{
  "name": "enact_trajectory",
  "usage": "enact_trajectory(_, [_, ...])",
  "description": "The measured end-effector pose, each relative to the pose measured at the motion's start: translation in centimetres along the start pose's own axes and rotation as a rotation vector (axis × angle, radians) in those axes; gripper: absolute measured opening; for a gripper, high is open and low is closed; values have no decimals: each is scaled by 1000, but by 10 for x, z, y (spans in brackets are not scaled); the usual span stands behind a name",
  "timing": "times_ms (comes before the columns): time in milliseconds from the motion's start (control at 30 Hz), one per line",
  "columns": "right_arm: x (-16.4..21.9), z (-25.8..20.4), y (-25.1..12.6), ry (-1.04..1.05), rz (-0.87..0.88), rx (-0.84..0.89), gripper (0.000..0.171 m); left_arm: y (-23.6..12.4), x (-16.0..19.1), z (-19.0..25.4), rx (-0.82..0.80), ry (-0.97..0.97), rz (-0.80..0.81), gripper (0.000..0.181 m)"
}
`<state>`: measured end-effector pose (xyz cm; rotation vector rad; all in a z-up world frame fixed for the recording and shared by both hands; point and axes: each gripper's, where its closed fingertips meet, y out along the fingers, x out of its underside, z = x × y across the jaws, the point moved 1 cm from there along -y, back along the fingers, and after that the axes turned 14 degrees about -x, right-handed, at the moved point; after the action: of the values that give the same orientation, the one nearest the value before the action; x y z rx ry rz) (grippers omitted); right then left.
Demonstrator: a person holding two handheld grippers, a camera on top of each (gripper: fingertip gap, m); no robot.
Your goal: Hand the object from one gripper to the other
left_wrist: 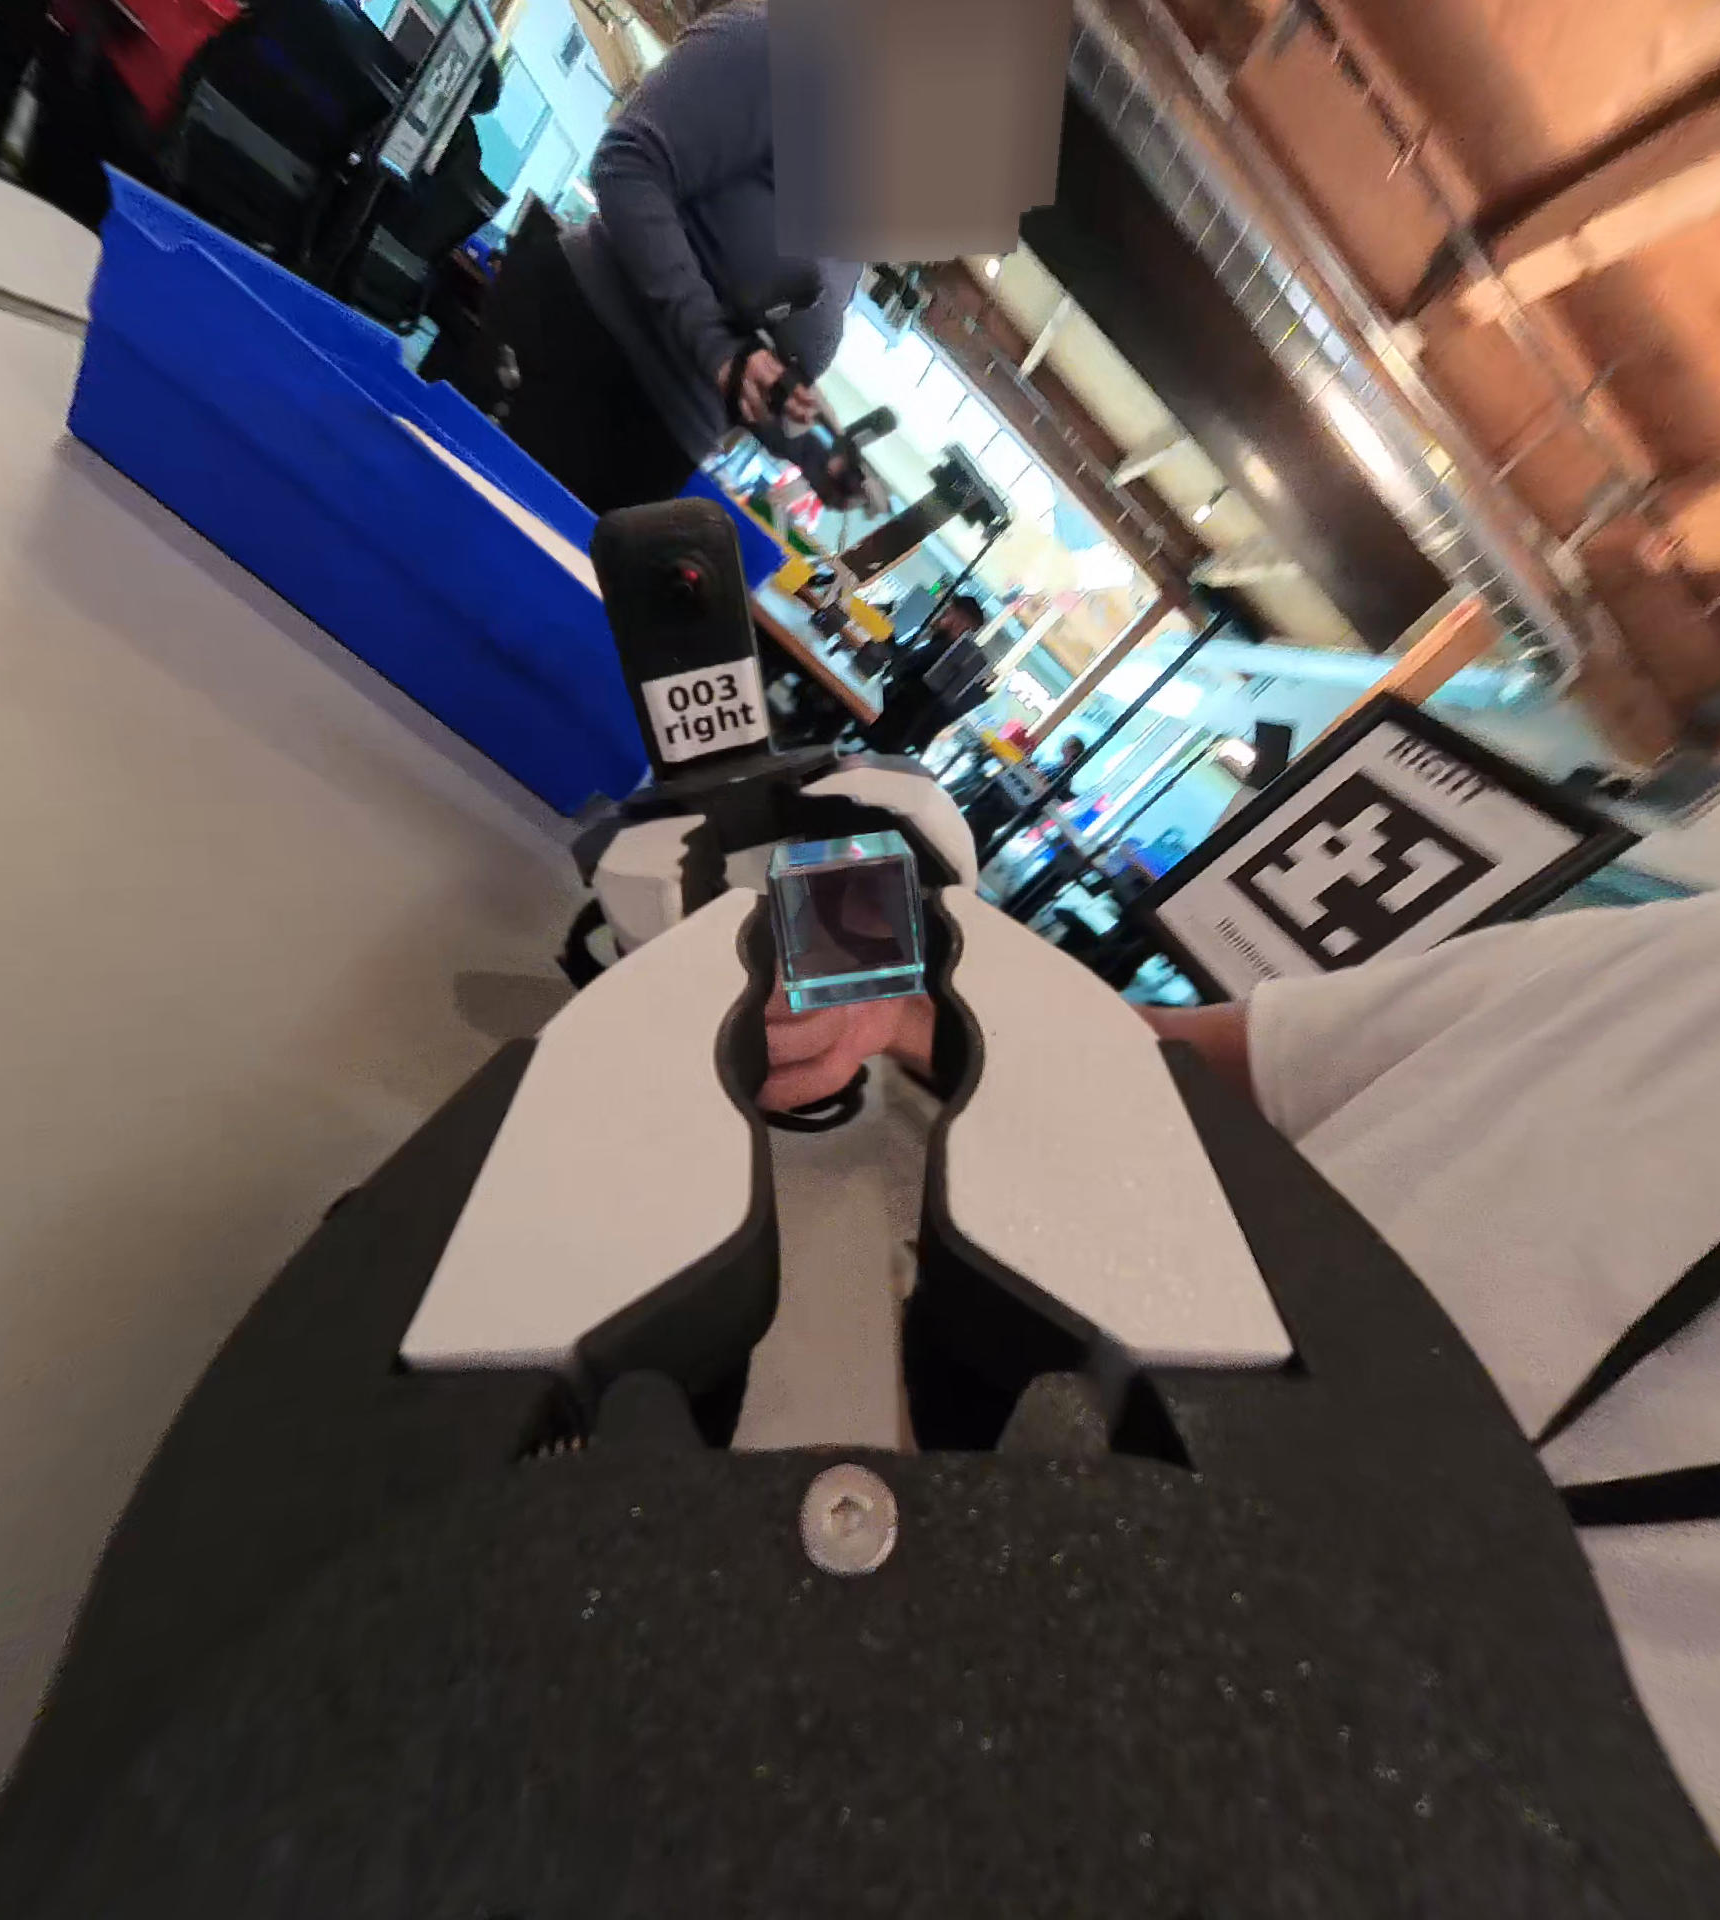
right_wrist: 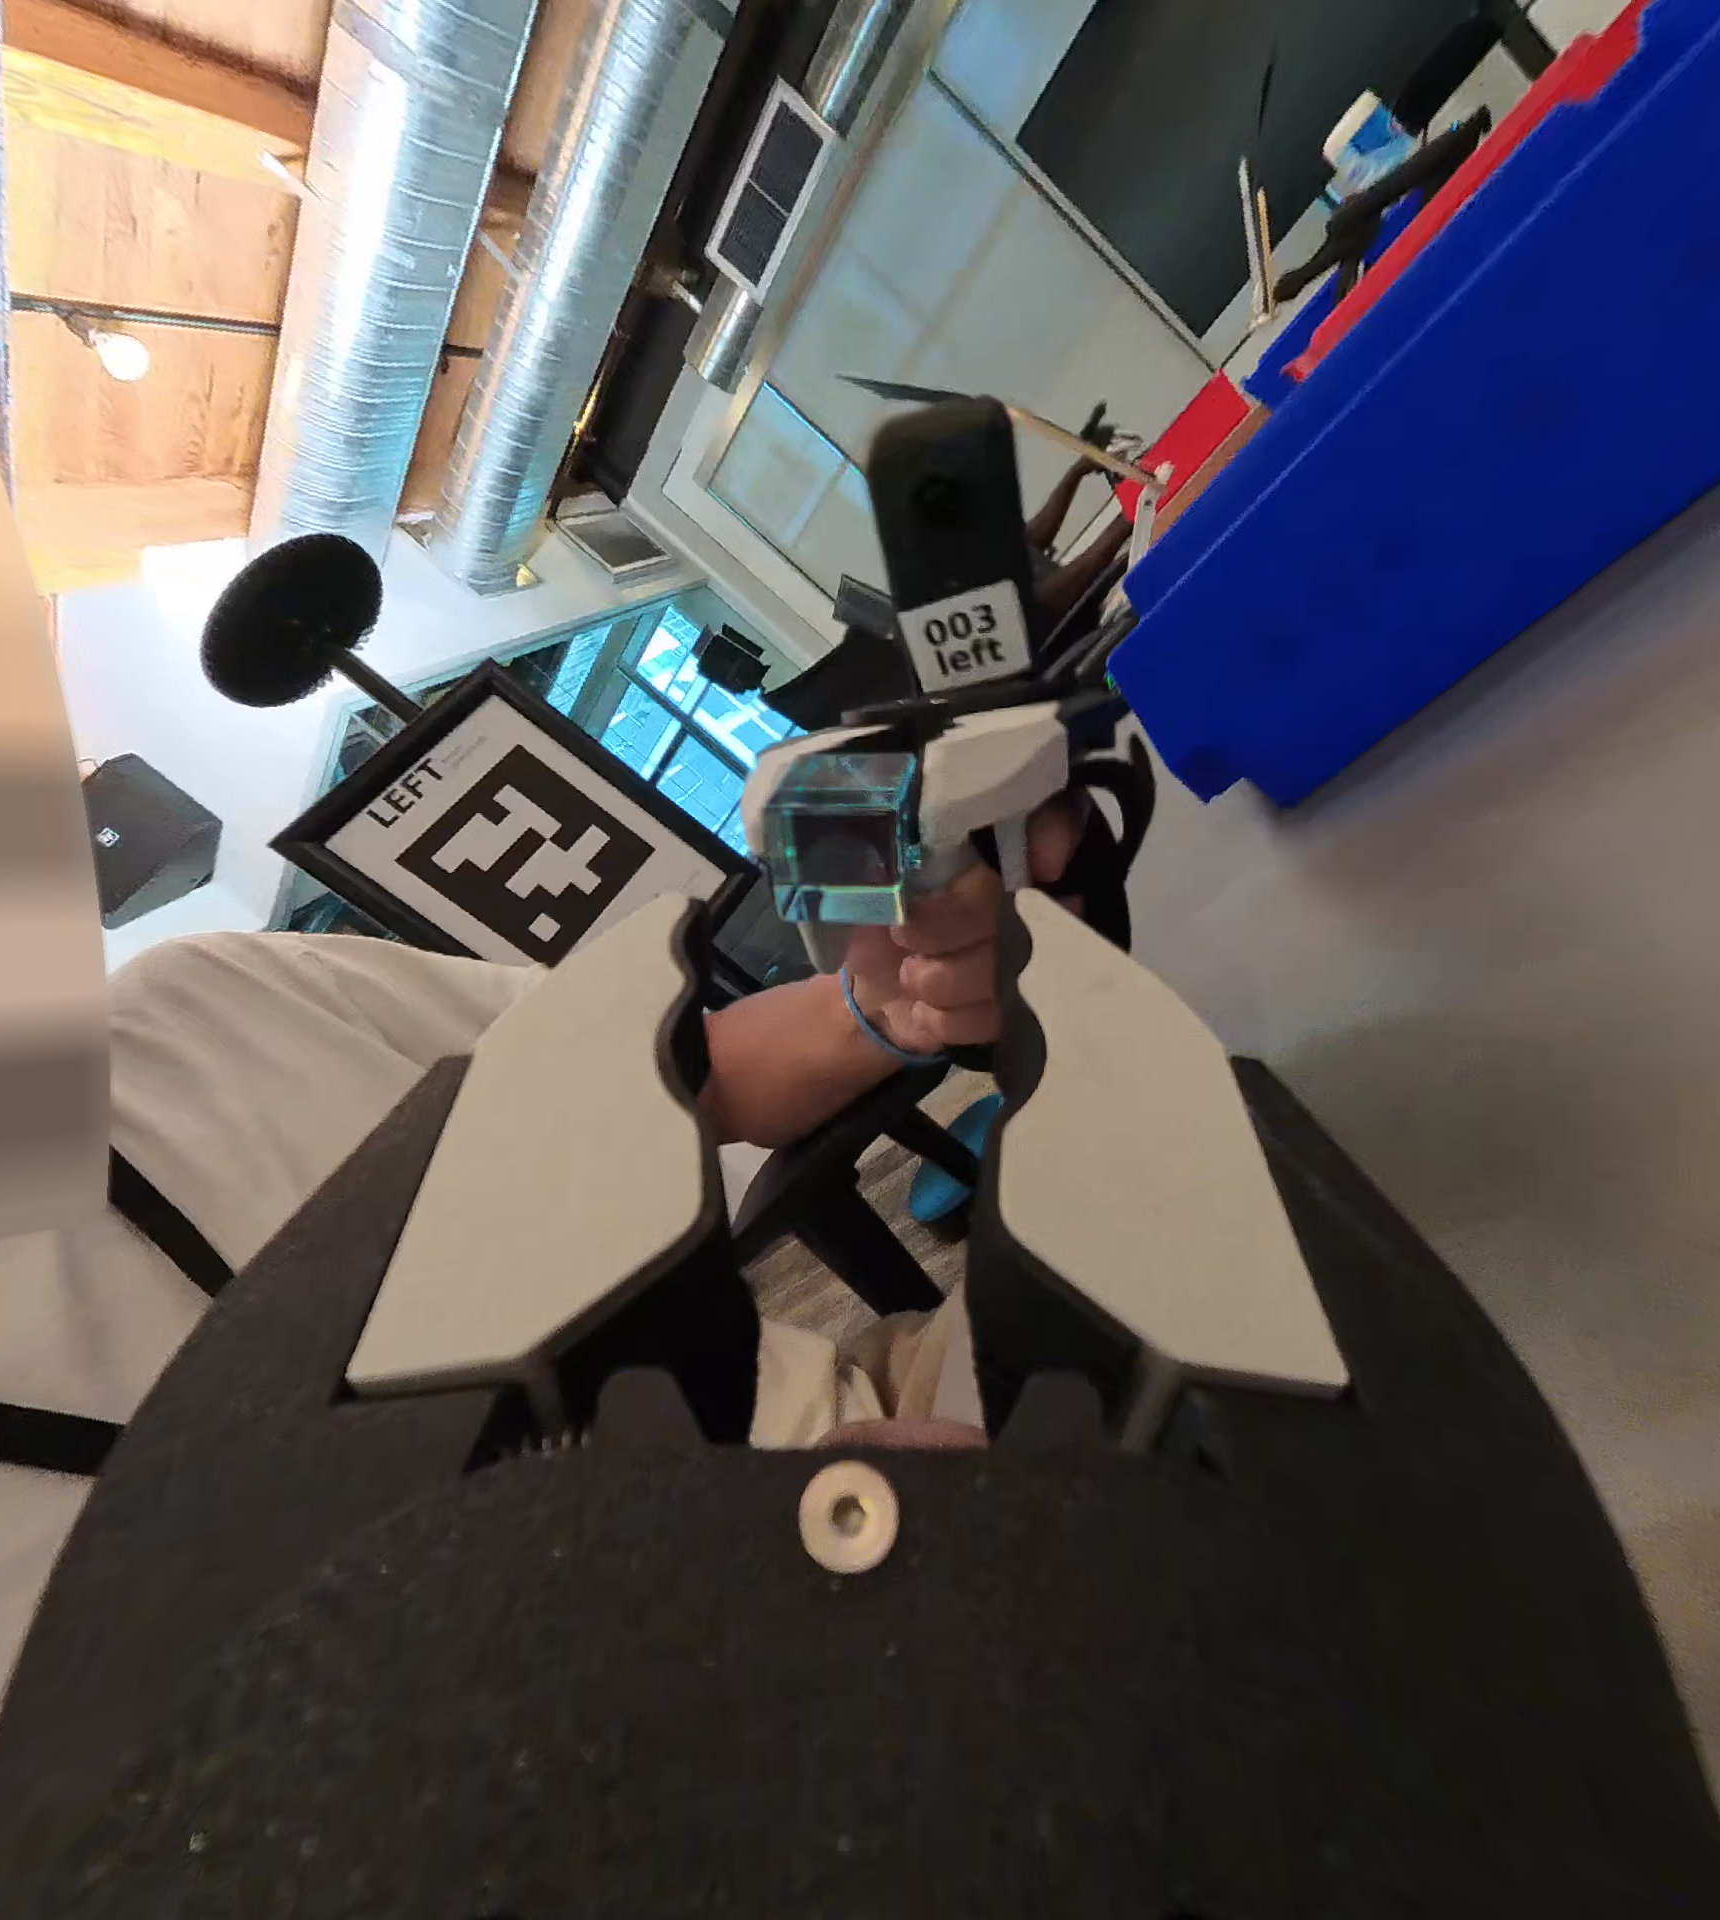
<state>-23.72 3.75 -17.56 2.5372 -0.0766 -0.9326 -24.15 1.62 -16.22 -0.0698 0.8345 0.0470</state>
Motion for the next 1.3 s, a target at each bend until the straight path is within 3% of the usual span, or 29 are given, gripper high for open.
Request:
enact_trajectory(300, [6,10,7,-53,-10,53,26,4,4,-8,-85,47,-1,27])
enact_trajectory(533, [4,15,-1,-86,-48,108,25,8,8,-16,-202,177,-11,28])
enact_trajectory(667, [-15,13,-17,-170,-44,217,26,-4,-7,-28,-313,196,76,51])
enact_trajectory(733, [-41,1,-33,-283,-65,330,25,-11,-13,-34,-328,170,93,51])
enact_trajectory(867, [-105,-47,-87,-513,-180,689,25,-15,-18,-41,-311,84,112,47])
enact_trajectory(1000, [-130,-94,-195,-434,-305,1189,26,-10,-11,-42,-275,17,74,45])
enact_trajectory(1133, [-104,-109,-299,-141,-370,1550,25,-3,-5,-41,-271,18,39,45])
enact_trajectory(1300, [-65,-84,-339,168,-407,1601,25,3,0,-39,-273,50,4,44])
